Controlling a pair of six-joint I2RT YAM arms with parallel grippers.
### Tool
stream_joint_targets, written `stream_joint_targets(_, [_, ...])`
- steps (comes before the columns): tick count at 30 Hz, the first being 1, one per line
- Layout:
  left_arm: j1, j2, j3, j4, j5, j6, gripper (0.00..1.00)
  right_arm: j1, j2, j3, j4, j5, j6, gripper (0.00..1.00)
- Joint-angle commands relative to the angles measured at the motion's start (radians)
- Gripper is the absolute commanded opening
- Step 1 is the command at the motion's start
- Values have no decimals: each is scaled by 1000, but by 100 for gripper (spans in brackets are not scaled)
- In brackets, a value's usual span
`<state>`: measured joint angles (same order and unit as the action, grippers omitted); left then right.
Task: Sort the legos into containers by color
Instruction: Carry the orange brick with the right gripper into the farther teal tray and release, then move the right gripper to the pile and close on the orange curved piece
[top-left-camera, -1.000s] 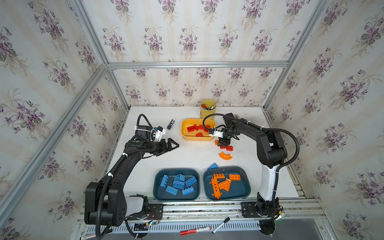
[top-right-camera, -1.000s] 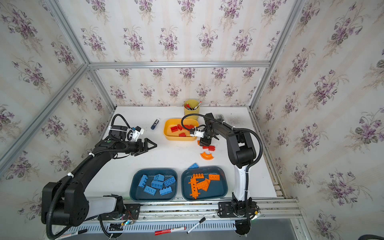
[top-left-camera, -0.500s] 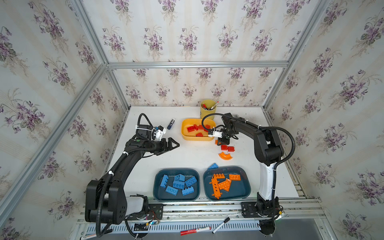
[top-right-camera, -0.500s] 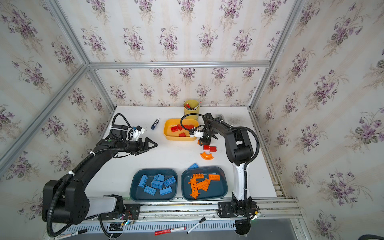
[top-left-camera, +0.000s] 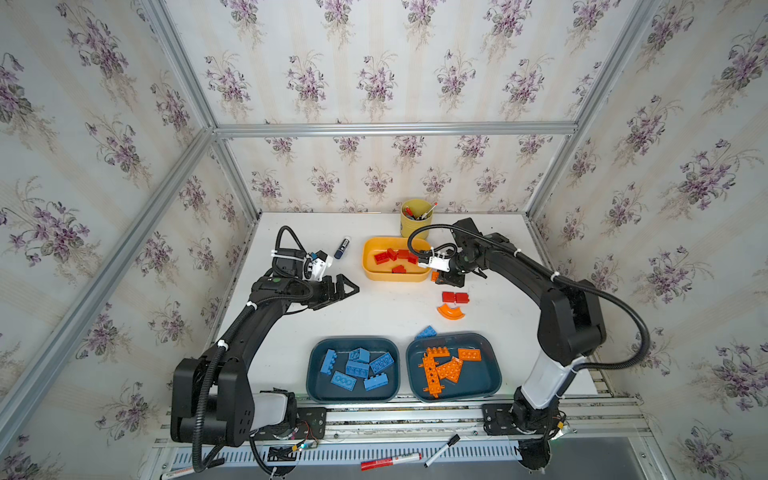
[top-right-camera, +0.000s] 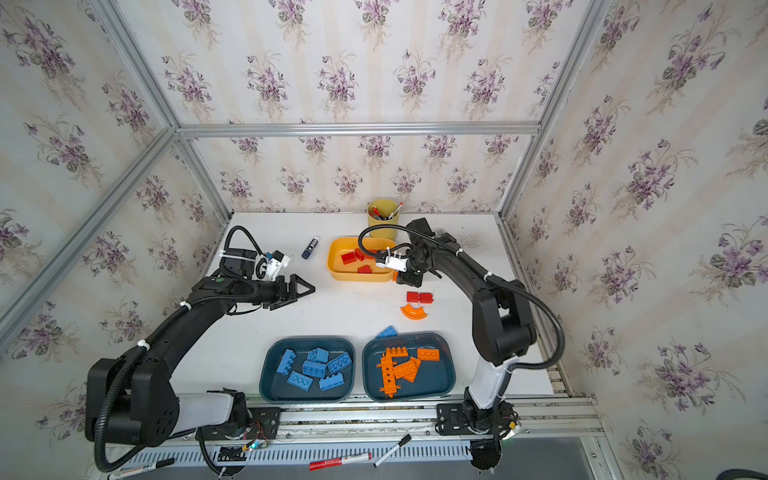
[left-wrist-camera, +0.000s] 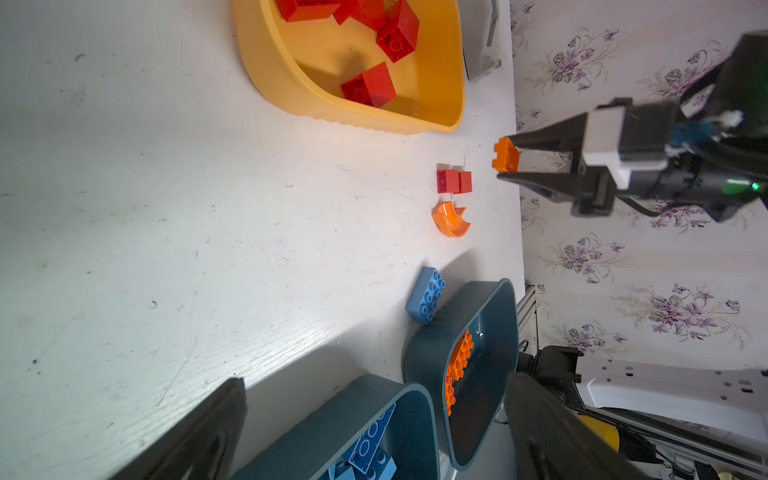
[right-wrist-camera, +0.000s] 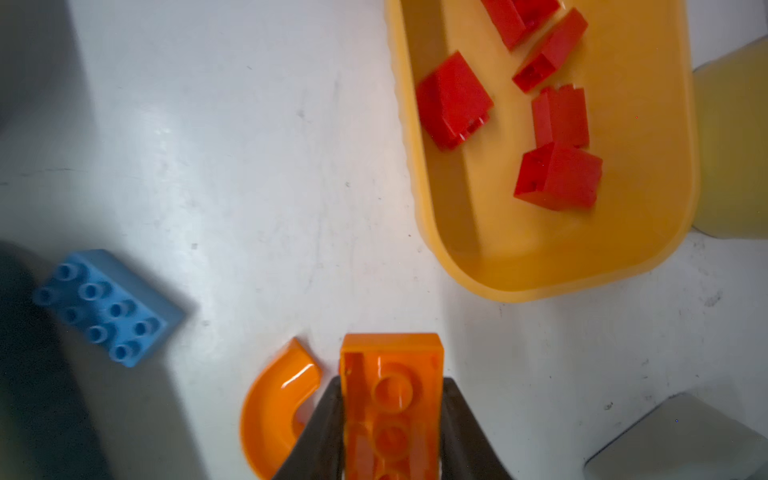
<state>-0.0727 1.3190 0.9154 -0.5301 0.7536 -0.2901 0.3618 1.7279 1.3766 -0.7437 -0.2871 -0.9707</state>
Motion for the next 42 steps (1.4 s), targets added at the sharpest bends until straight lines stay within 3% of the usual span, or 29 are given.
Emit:
stream_joint_targets(1, [-1, -4, 10, 7, 23, 17, 99, 88, -138, -104, 6, -4, 92, 23])
stream_joint_targets(10, [-8, -21, 7, 6, 67, 17, 99, 392, -381, -331, -97, 89, 280, 26])
stream_joint_targets(19, [-13, -36, 0, 7, 84, 19, 99, 497, -512, -459, -315, 219, 389, 30])
stream_joint_targets(21, [-15, -24, 0, 7, 85, 20, 99, 502, -520, -490, -329, 253, 398, 38])
stream_joint_targets(24, [-16, -18, 5, 7, 81, 20, 99, 505, -545, -514, -307, 279, 402, 62])
stream_joint_targets(26, [-16, -23, 10, 7, 80, 16, 99, 505, -583, -506, -258, 298, 398, 69])
stream_joint_targets(28, [-16, -30, 14, 7, 84, 14, 99, 493, -633, -492, -166, 321, 394, 75])
stream_joint_targets(32, [-16, -43, 12, 5, 86, 11, 99, 321, -661, -457, -64, 149, 386, 77])
stream_joint_targets(37, [-16, -42, 8, 5, 88, 14, 99, 183, -567, -404, -50, 201, 323, 77])
stream_joint_targets(42, [-18, -50, 11, 5, 87, 23, 99, 24, -383, -279, -44, 188, 377, 76])
